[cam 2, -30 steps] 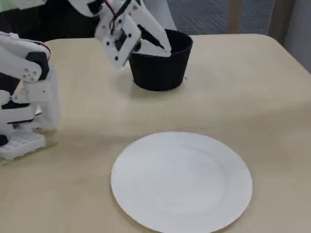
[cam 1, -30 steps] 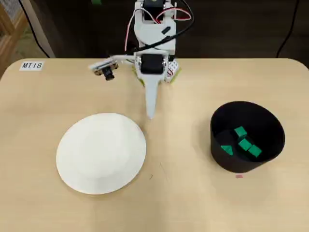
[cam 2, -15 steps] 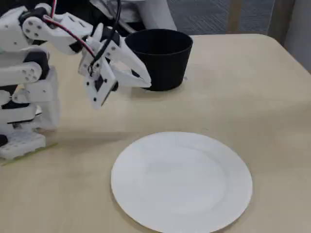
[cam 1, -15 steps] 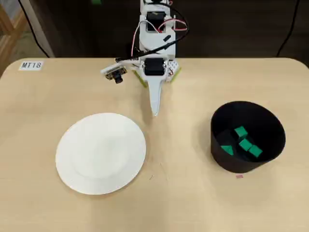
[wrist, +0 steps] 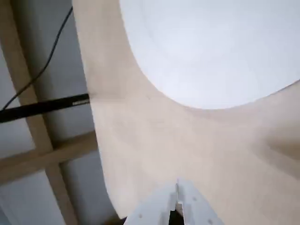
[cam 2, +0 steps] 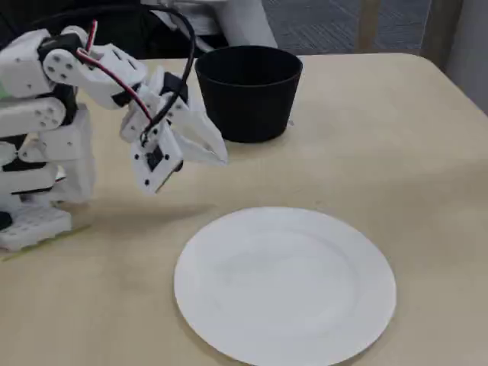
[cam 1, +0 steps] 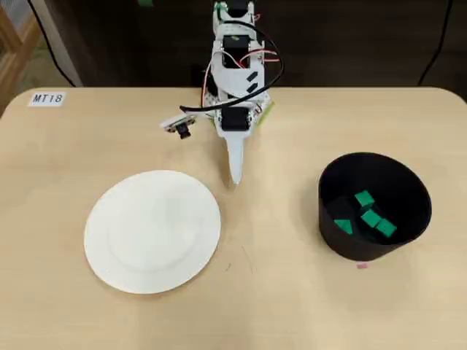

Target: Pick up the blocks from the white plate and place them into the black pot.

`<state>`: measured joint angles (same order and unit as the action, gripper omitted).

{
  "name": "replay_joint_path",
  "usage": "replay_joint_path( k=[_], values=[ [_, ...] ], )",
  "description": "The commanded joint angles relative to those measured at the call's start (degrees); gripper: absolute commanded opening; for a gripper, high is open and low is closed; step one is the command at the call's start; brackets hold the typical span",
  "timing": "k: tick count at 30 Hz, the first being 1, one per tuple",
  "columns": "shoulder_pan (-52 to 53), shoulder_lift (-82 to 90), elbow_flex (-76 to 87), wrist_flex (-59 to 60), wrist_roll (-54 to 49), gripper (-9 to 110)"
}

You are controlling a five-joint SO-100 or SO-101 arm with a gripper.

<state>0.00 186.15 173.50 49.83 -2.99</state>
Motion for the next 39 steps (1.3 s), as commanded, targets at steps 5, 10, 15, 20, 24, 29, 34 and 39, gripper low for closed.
replay_joint_path(
  k=[5,10,15,20,24,29,34,39],
  values=[
    [-0.9,0.3,0.6,-0.6,0.5,-2],
    [-0.9,0.3,0.6,-0.6,0.4,1],
    [-0.9,0.3,0.6,-0.6,0.4,0],
    [-0.9,0.3,0.6,-0.6,0.4,-2],
    [-0.9,0.3,0.6,-0.6,0.4,-2],
    [-0.9,0.3,0.6,-0.6,0.4,-2],
    [-0.9,0.3,0.6,-0.6,0.4,-2],
    [-0.9,0.3,0.6,-0.6,0.4,-2]
  ],
)
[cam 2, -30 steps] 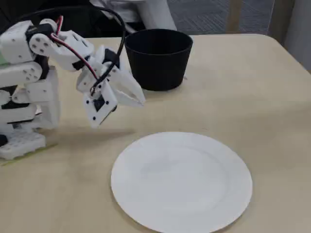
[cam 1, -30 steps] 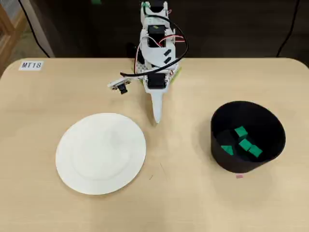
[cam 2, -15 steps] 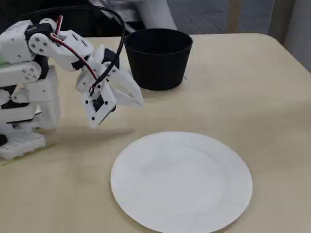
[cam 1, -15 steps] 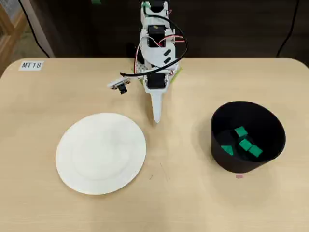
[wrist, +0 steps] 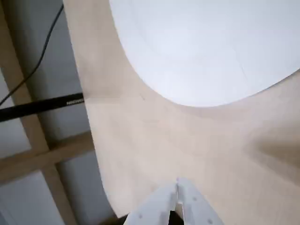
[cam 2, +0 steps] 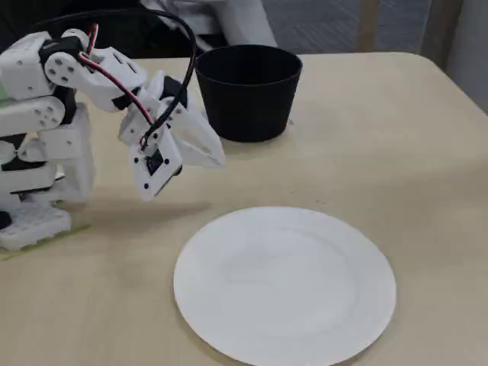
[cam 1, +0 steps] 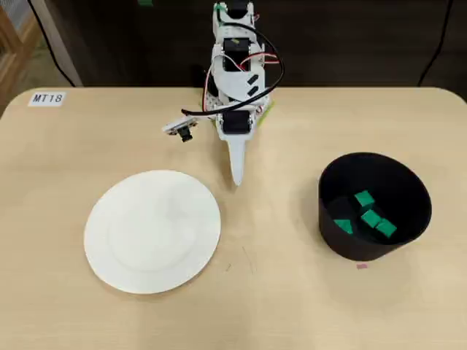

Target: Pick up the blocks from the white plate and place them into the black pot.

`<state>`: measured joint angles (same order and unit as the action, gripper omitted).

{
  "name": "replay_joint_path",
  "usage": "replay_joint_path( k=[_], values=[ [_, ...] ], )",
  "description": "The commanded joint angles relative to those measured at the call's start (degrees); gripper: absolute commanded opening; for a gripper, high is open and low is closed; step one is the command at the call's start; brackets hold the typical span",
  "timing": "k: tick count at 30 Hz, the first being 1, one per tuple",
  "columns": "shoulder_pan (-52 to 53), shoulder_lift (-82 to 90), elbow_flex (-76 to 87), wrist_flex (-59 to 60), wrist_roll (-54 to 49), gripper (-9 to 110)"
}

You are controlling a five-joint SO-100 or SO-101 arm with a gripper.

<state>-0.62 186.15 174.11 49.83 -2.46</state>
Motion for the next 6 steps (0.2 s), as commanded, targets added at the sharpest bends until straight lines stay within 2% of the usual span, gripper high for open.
replay_joint_path(
  k=[1,6],
  values=[
    [-0.3,0.3,0.0,-0.6,-0.1,-2],
    [-0.3,0.3,0.0,-0.6,-0.1,-2]
  ],
)
